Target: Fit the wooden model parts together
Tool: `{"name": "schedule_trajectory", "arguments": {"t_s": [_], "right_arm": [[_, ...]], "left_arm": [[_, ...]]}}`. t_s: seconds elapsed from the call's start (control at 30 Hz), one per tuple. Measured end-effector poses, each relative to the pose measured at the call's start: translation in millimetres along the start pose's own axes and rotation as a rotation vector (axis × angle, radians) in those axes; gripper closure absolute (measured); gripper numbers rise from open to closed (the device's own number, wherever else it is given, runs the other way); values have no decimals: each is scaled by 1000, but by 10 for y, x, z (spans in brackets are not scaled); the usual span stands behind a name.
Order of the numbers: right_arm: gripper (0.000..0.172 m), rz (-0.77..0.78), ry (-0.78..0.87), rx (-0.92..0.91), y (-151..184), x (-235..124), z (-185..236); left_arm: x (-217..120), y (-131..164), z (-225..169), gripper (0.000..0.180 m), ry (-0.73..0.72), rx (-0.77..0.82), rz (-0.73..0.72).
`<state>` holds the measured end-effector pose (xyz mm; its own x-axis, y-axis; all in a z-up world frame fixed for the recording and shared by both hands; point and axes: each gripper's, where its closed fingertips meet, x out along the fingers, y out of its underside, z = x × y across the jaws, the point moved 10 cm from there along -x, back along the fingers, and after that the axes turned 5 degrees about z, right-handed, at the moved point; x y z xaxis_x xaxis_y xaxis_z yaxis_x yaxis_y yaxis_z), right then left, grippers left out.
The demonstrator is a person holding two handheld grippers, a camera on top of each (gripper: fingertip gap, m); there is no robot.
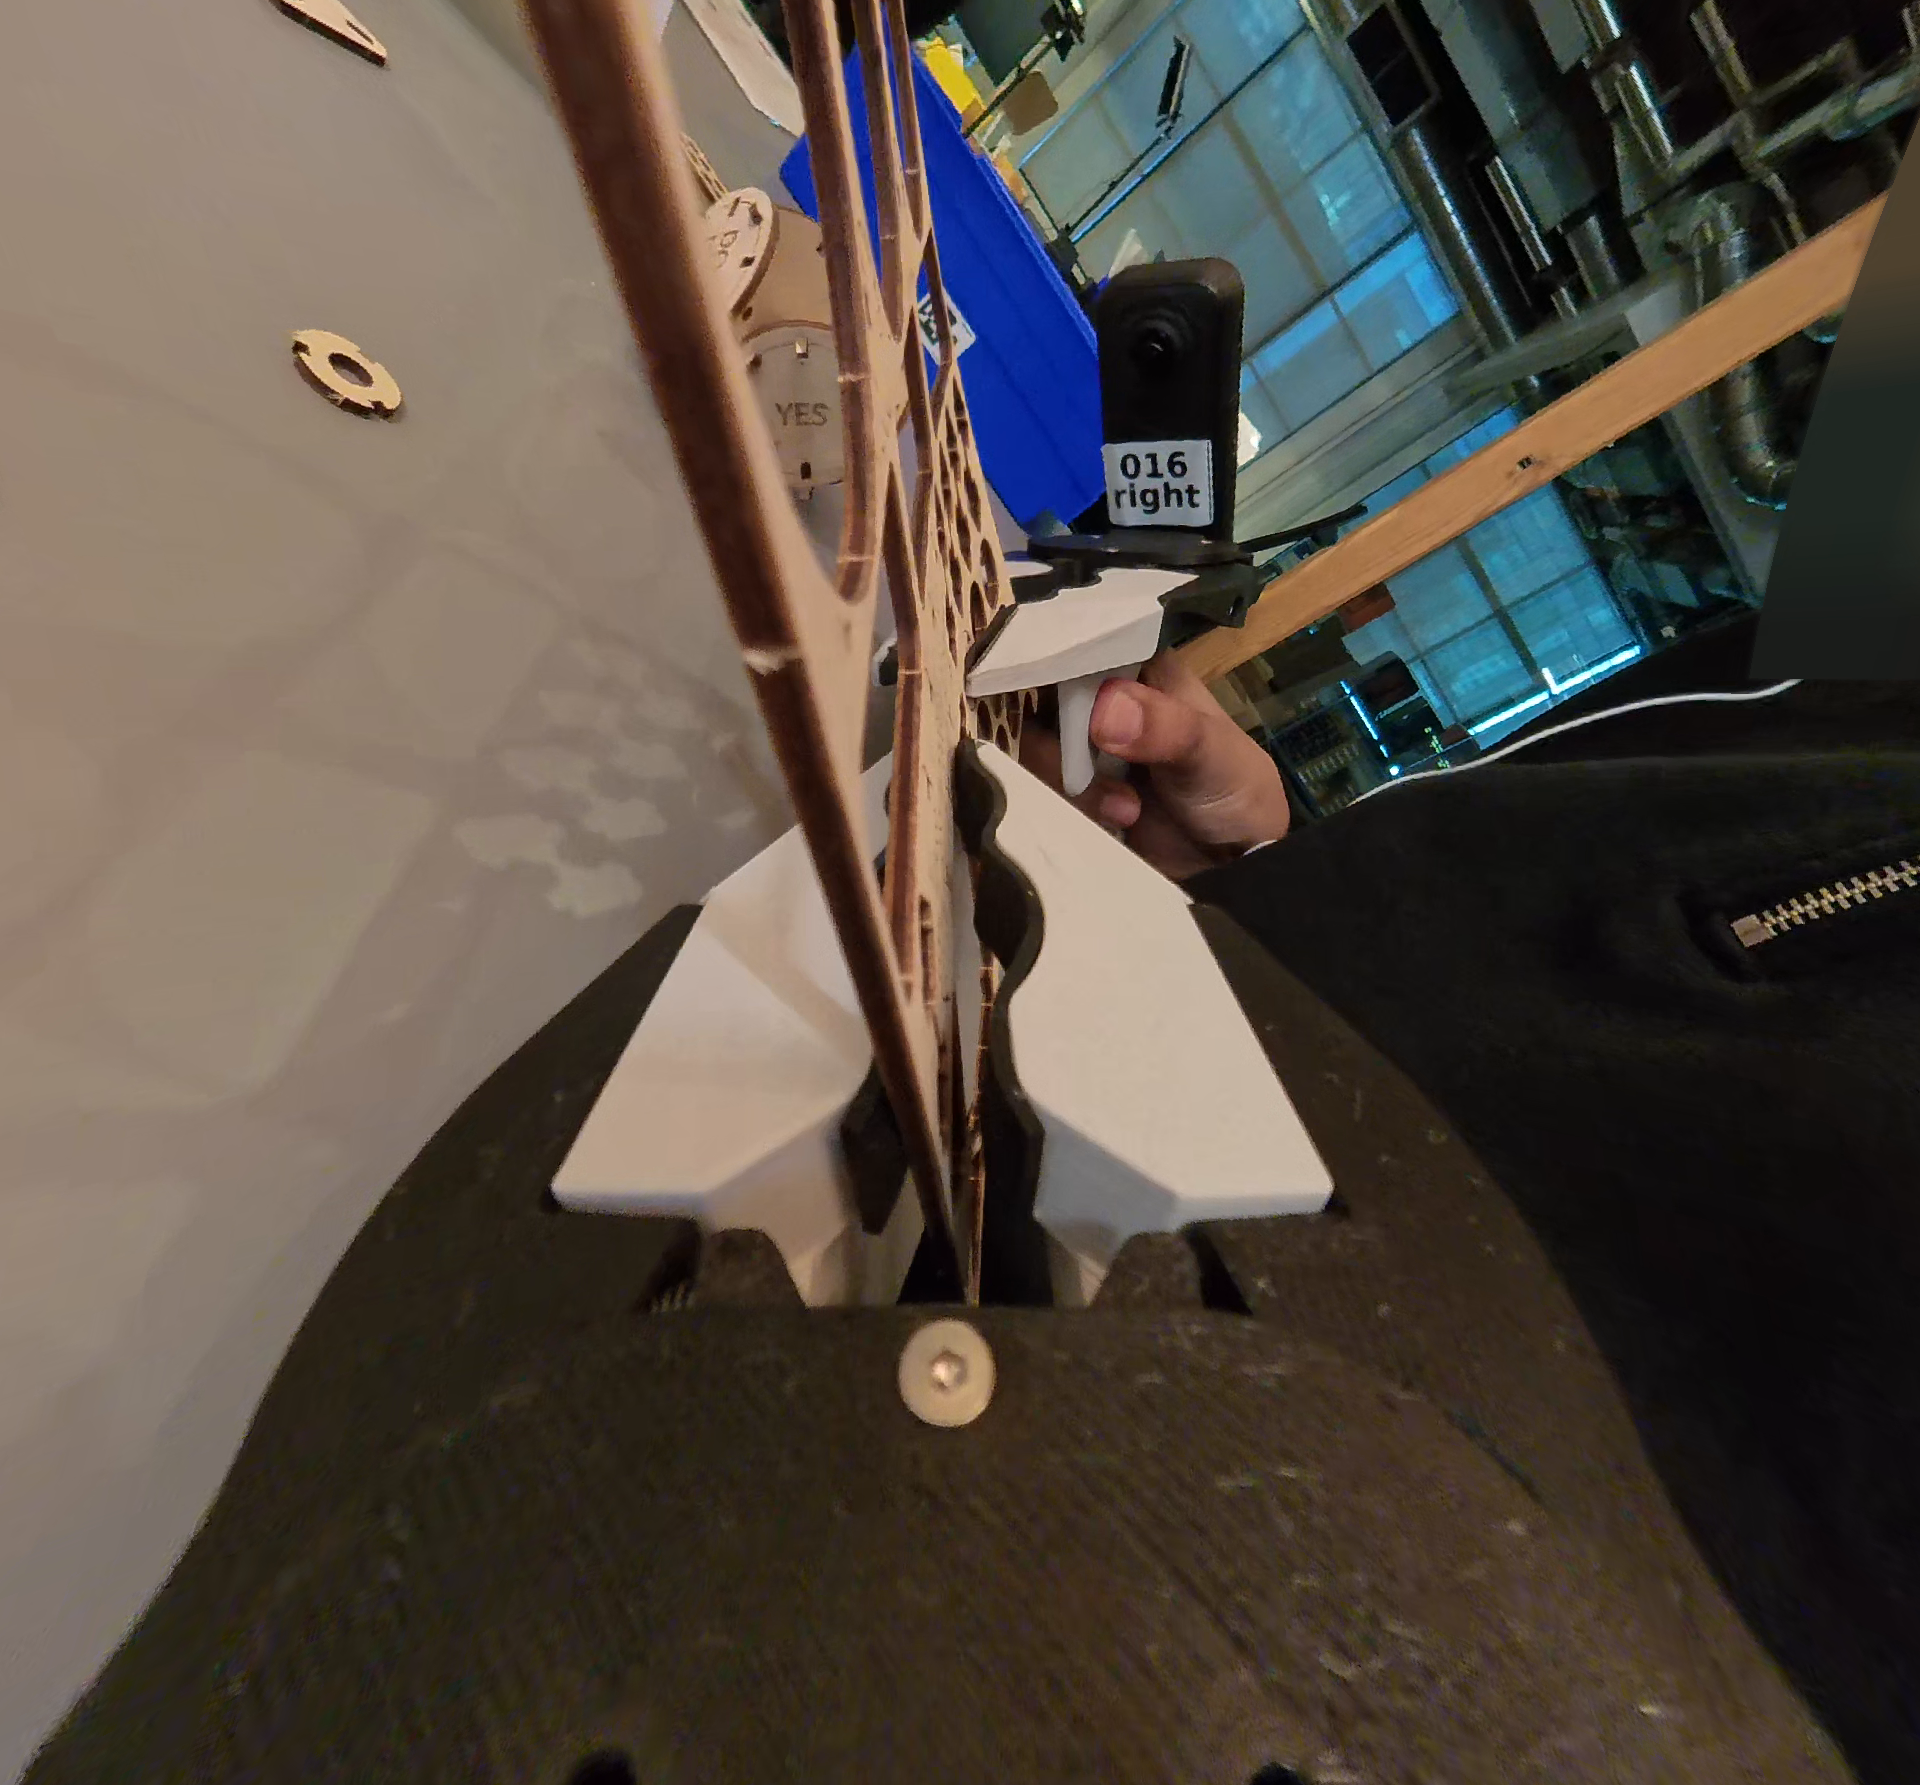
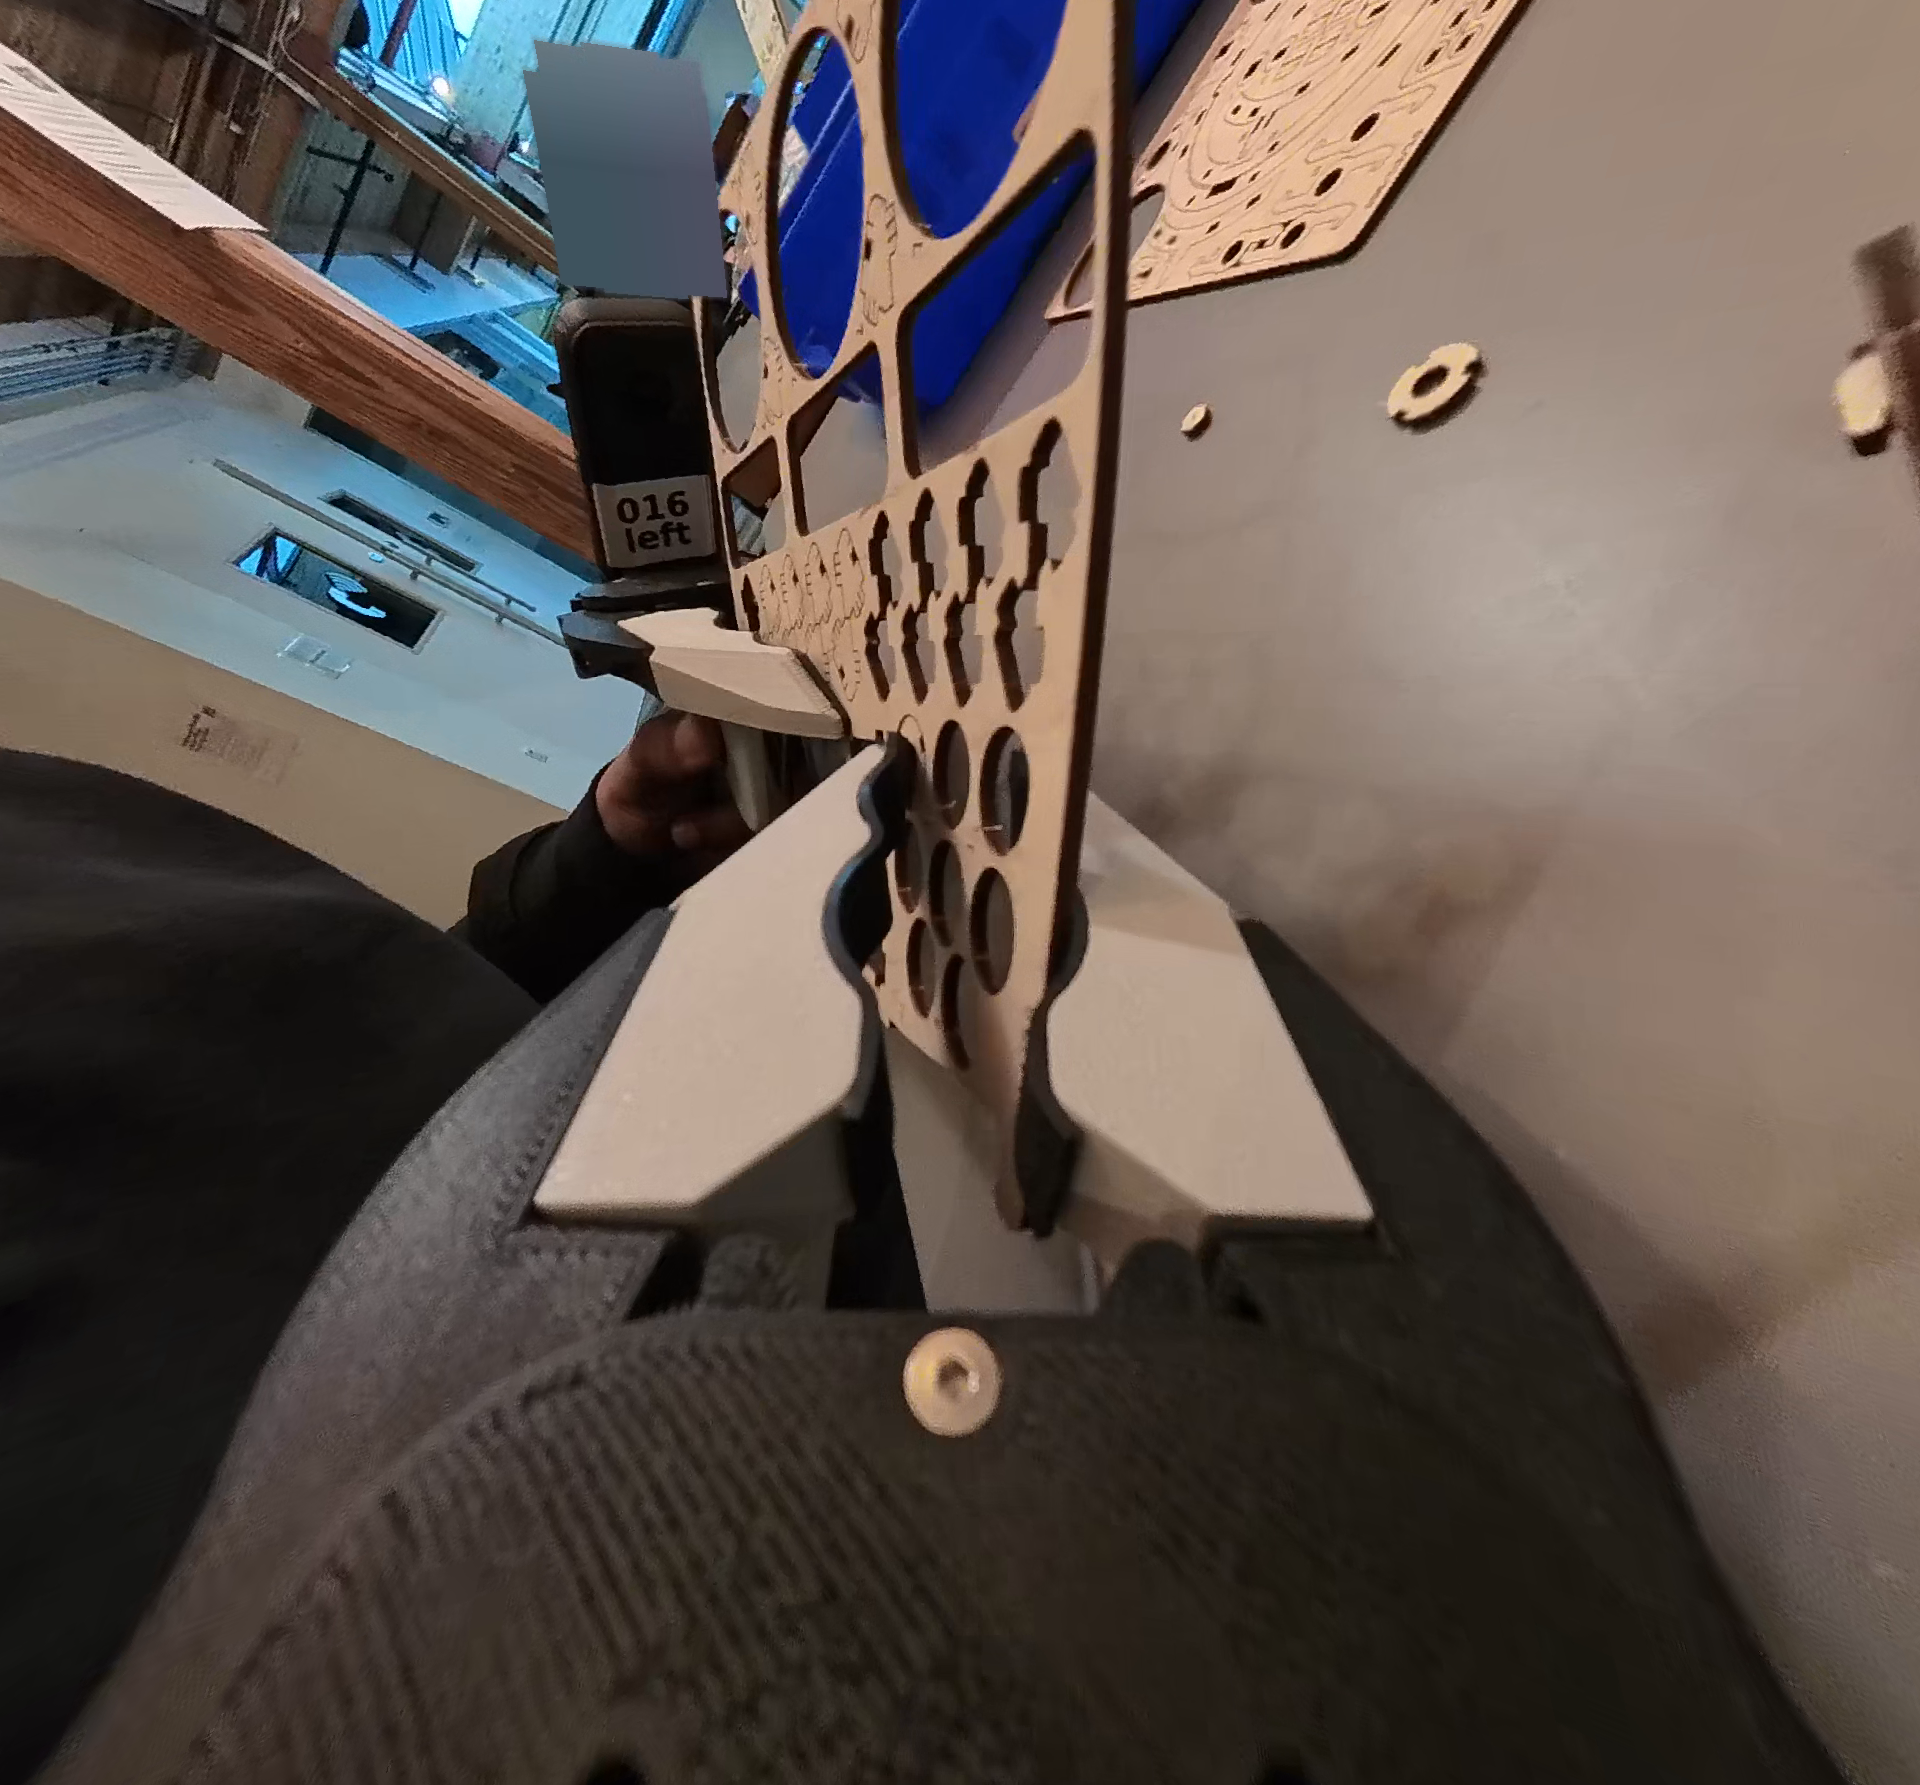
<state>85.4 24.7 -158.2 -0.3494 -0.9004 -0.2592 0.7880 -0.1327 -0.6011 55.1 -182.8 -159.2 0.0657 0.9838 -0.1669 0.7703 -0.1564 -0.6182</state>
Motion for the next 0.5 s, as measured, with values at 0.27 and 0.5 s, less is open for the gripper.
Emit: {"name": "schedule_trajectory", "arguments": {"t_s": [0.27, 0.5], "right_arm": [[150, -9, 84, -18, 5, -3, -23], [145, -65, 52, -30, -27, -38, -13]], "left_arm": [[28, 9, -12, 178, -21, 20, 10], [31, -37, 11, 180, 57, -19, -26]]}}
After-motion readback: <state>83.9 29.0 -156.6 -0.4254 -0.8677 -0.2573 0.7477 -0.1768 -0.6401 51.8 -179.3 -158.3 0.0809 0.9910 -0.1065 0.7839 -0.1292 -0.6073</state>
